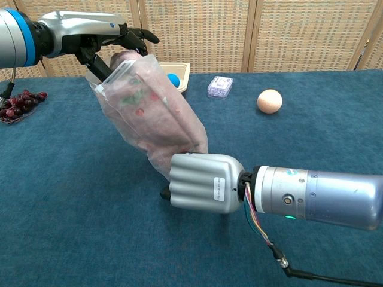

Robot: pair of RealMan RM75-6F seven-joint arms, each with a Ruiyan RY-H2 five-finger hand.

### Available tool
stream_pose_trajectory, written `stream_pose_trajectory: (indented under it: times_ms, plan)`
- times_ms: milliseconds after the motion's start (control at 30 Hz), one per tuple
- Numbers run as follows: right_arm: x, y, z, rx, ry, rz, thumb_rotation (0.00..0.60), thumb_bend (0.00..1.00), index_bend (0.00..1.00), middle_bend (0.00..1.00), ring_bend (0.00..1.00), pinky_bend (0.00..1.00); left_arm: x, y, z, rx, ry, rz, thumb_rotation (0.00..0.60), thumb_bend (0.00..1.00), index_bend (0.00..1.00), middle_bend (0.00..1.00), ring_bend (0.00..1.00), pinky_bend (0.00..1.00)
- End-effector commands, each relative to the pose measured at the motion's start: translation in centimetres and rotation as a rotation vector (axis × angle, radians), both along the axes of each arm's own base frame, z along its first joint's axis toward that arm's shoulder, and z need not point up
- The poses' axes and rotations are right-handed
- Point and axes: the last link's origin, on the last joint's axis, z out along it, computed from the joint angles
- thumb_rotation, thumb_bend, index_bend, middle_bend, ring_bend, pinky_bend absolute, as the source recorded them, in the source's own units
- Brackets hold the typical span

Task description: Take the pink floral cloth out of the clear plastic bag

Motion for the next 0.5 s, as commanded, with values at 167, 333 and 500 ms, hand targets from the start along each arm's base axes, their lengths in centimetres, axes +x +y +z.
stream_pose_trajectory:
  times_ms: [167, 333, 500]
  plan:
    - [0.1, -0.26, -0.31, -0.007, 0.002, -0.016, 0.6, 0.12, 0.39, 0.75, 0.61, 0.77, -0.1, -0.06, -0.05, -0.006, -0.002, 0.0, 0.6, 0.51, 0.67, 0.0, 0.0, 0.0]
    - [0.34, -0.38, -0.57, -0.008, 0.0, -0.02, 0.6, 0.34, 0.4, 0.75, 0.61, 0.77, -0.05, -0.14, 0.07, -0.006, -0.007, -0.004, 0.6, 0.5, 0.67, 0.0, 0.0, 0.0]
    - [0.46, -0.48, -0.6, -0.013, -0.002, -0.016, 0.6, 0.44, 0.48, 0.76, 0.62, 0.77, -0.06, -0.18, 0.15, -0.008, -0.01, -0.002, 0.6, 0.51, 0.67, 0.0, 0.0, 0.0]
